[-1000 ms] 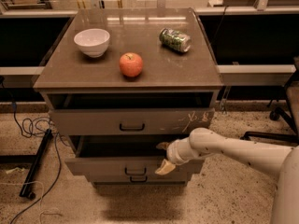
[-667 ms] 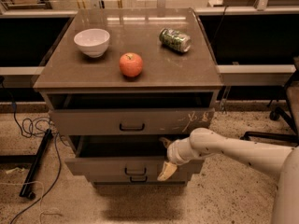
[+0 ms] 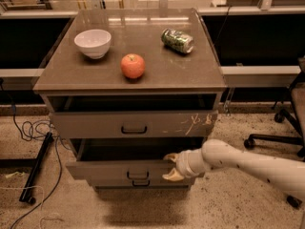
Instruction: Open middle drawer
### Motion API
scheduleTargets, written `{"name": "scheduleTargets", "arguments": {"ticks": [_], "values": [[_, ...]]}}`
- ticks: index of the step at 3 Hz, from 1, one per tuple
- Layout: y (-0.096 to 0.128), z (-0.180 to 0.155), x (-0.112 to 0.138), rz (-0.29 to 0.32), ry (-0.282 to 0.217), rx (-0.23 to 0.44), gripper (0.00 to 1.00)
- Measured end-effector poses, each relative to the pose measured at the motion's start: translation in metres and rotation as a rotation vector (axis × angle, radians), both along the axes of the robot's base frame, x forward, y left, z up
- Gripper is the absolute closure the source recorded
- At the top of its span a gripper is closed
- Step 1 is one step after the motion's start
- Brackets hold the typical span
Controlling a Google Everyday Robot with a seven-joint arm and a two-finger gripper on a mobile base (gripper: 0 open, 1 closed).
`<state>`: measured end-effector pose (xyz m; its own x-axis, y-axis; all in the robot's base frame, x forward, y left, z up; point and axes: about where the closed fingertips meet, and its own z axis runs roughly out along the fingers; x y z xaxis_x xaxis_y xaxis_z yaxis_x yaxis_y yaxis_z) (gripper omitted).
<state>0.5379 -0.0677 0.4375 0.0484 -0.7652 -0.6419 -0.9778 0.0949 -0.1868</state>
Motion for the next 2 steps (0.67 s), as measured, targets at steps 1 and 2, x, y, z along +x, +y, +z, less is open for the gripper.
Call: {"name": "scheduleTargets", "arguments": {"ticks": [1, 2], "values": [[-0.01, 0.0, -0.018, -0.005, -0.005, 0.02, 0.79], [-0.019, 0.001, -0.037, -0.01, -0.009, 0.032, 1.0]]}}
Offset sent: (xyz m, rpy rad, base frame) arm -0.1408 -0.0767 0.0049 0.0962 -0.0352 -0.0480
